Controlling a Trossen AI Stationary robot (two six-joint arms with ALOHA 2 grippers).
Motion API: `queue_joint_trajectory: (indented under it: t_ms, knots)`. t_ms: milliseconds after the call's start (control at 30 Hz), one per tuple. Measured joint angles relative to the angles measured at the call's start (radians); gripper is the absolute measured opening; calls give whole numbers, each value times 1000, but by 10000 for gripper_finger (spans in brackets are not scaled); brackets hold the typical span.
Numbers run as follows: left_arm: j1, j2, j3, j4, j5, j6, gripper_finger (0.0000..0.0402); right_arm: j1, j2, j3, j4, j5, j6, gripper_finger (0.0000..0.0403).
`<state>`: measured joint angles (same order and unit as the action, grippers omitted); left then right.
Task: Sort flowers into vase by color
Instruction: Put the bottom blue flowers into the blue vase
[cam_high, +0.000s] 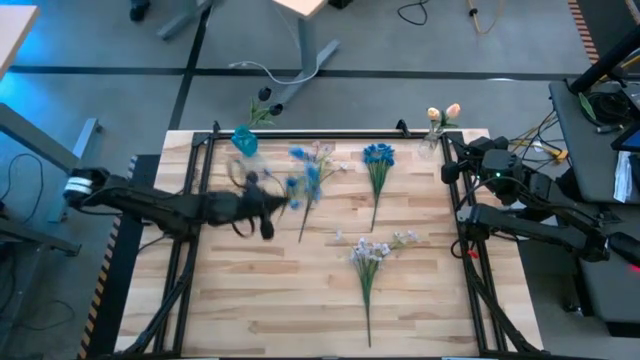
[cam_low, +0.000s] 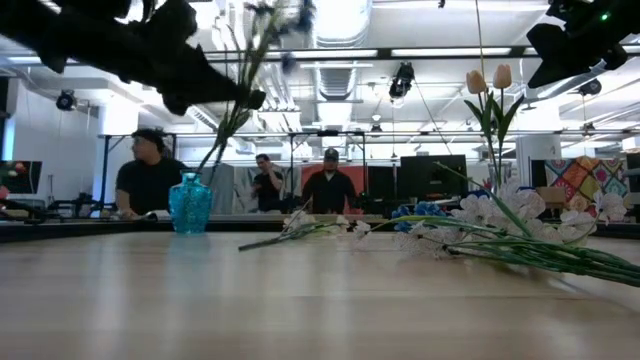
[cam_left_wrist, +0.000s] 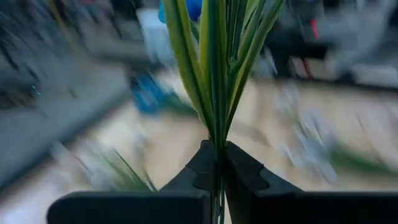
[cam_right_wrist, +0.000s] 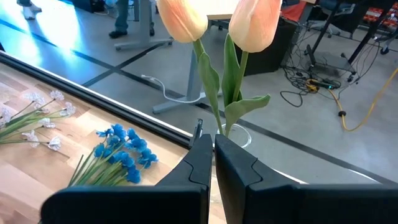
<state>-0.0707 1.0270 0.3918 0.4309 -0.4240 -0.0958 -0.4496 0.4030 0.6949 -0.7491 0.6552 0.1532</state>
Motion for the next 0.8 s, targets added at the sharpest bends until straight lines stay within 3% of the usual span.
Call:
queue_joint_trajectory:
  t_ms: [200, 333, 433, 800]
  knots:
    - [157, -123, -108, 286, -30, 183, 0, 0, 0, -1, 1, 0, 0, 13]
    - [224, -165, -127, 398, -147, 352, 0, 0, 0, -2, 2, 0, 0, 13]
    - [291, -179, -130, 466, -178, 443, 0, 0, 0, -2, 3, 0, 0, 13]
    - [588, -147, -130, 537, -135, 423, 0, 0, 0, -3, 4, 0, 0, 13]
